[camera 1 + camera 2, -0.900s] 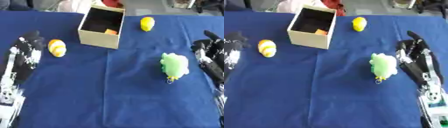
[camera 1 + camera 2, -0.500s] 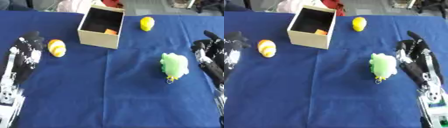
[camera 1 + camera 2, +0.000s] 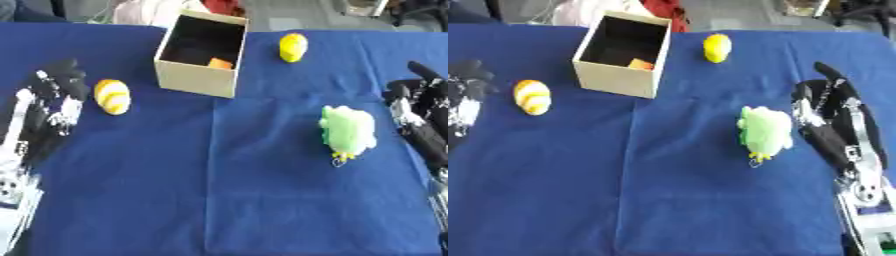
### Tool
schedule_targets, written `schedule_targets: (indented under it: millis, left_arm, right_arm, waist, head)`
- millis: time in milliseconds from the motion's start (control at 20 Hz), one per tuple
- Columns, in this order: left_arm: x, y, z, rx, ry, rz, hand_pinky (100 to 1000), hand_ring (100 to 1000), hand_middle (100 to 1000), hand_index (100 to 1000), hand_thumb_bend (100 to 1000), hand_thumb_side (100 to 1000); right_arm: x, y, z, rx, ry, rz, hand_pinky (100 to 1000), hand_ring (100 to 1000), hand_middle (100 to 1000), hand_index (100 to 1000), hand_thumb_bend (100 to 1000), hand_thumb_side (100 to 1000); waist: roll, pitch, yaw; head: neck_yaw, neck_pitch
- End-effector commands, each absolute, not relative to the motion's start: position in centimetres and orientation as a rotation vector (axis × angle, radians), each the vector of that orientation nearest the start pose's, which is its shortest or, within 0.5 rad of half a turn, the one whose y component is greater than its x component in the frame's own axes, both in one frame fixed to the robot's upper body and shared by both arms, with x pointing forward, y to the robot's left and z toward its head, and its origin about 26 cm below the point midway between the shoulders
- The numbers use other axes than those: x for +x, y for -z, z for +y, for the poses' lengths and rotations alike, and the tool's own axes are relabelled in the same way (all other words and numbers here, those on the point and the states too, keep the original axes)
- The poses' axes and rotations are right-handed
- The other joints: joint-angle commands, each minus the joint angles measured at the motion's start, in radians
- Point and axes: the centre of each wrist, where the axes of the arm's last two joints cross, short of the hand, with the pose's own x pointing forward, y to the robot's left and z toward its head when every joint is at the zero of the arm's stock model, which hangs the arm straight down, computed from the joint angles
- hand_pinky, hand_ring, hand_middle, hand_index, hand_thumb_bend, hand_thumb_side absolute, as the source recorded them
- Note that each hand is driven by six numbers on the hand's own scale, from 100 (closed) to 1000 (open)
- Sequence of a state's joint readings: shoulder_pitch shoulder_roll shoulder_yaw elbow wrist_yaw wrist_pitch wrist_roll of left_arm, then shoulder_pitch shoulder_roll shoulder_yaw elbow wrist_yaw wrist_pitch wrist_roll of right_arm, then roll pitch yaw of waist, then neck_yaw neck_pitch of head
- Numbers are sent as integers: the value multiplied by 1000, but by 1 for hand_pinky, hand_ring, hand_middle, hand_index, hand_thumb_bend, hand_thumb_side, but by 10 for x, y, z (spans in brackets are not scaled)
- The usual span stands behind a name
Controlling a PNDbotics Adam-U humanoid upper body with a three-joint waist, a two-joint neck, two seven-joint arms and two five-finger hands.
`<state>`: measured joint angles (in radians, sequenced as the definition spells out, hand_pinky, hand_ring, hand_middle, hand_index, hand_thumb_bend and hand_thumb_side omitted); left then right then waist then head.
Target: Pick up objects on the table and place them in the box.
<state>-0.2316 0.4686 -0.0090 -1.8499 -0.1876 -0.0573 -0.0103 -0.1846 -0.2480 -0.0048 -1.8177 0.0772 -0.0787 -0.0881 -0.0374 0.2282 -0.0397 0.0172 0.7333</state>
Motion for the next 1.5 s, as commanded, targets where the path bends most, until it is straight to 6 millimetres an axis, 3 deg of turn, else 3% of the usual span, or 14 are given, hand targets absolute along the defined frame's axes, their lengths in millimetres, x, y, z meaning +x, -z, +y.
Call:
schedule_targets:
  millis: [50, 250, 550, 1050, 1500]
  left_arm:
    - [311, -198, 318, 652, 902, -2003, 855, 687, 725, 858, 289, 548]
    - [321, -230, 333, 787, 1237, -1809, 843, 707, 745, 873, 348, 513]
    - [358, -245, 355, 876, 1431, -1529, 819, 716, 748, 865, 414, 444]
    - [427, -224, 360, 936, 1496, -1290, 807, 720, 746, 857, 440, 413]
    - [458, -194, 346, 975, 1528, -1162, 798, 728, 755, 865, 477, 415]
  right_arm:
    - [309, -124, -274, -278, -251, -2090, 699, 679, 643, 912, 100, 420]
    - [309, -122, -274, -273, -260, -2083, 699, 679, 643, 912, 100, 421]
    - [309, -119, -273, -260, -278, -2071, 699, 679, 643, 912, 100, 422]
    - [309, -116, -272, -243, -287, -2060, 699, 678, 643, 912, 100, 424]
    - [309, -116, -271, -228, -290, -2058, 699, 678, 643, 912, 100, 426]
  waist:
    - [20, -22, -5]
    - [24, -29, -17]
    - [26, -40, -37]
    - [20, -49, -51]
    - [14, -46, -62]
  head:
    - [4, -8]
    - [10, -3]
    - [24, 6]
    - [40, 16]
    - [49, 20]
